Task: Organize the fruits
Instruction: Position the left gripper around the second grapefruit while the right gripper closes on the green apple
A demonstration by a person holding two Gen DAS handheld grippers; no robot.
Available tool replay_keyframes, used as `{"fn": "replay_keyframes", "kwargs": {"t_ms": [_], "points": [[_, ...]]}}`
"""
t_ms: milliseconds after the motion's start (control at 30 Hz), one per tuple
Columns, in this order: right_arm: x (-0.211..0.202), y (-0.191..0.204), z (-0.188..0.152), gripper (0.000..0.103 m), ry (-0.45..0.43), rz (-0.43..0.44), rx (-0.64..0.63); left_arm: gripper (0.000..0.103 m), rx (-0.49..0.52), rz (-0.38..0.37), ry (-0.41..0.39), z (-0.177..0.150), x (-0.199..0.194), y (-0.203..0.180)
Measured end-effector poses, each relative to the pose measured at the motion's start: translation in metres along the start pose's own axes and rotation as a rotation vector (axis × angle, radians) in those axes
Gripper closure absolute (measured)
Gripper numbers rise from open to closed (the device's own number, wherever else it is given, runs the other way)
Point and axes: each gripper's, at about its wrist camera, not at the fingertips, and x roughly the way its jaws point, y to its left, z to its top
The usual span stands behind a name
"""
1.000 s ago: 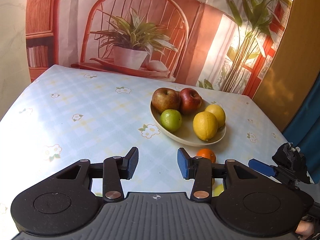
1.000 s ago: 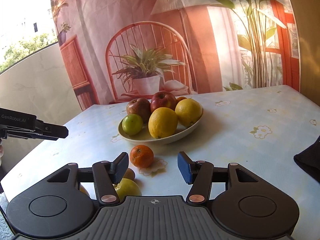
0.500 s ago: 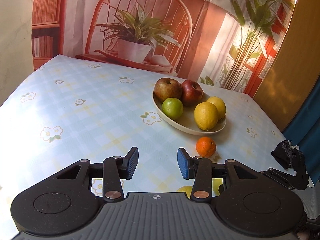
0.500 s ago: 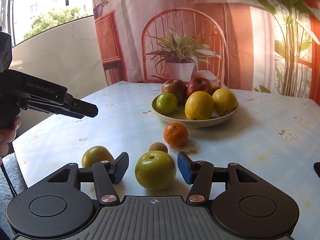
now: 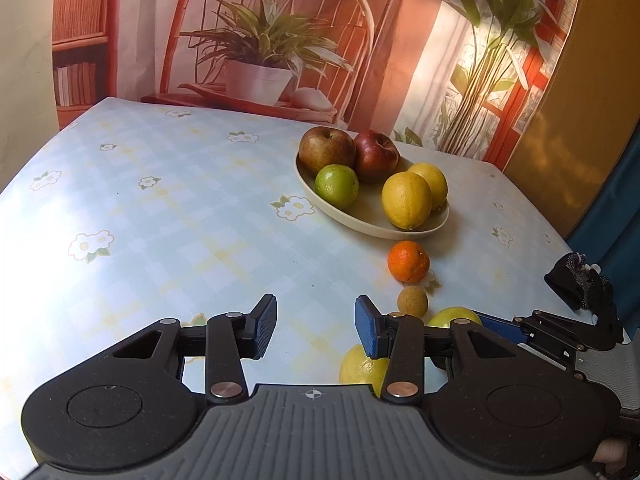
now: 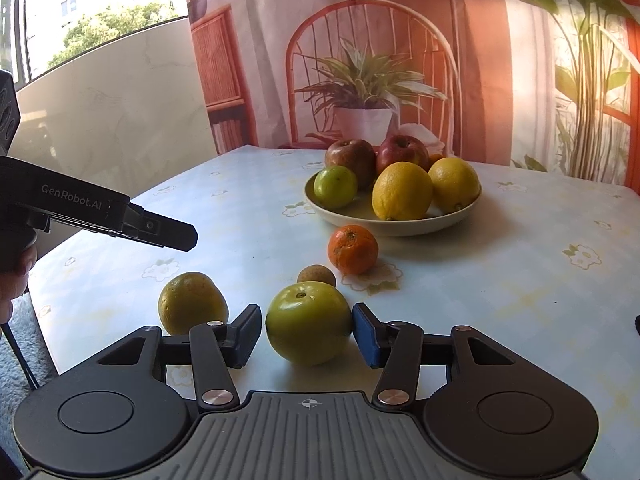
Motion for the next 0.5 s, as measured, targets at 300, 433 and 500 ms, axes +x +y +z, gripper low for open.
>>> {"fn": "replay_keyframes", "kwargs": {"t_ms": [300, 433, 500], "points": [[-0.0007, -0.0020, 0.0006, 0.058, 0.002, -0.002, 0.008, 0.057, -0.015, -0.008, 0.006, -0.0002, 0.0002, 0.0025], [-0.0006, -0.0015, 0.0004, 0.058, 0.001, -0.006, 0.003, 0.057, -0.021, -0.016, 0.012, 0.0000, 0.0014, 0.0029], [-0.0004, -0.0005, 0.0004, 0.059, 0.001, -0.008, -0.004, 0.056, -0.022, -0.024, 0.018, 0.0000, 0.0017, 0.0019]]}}
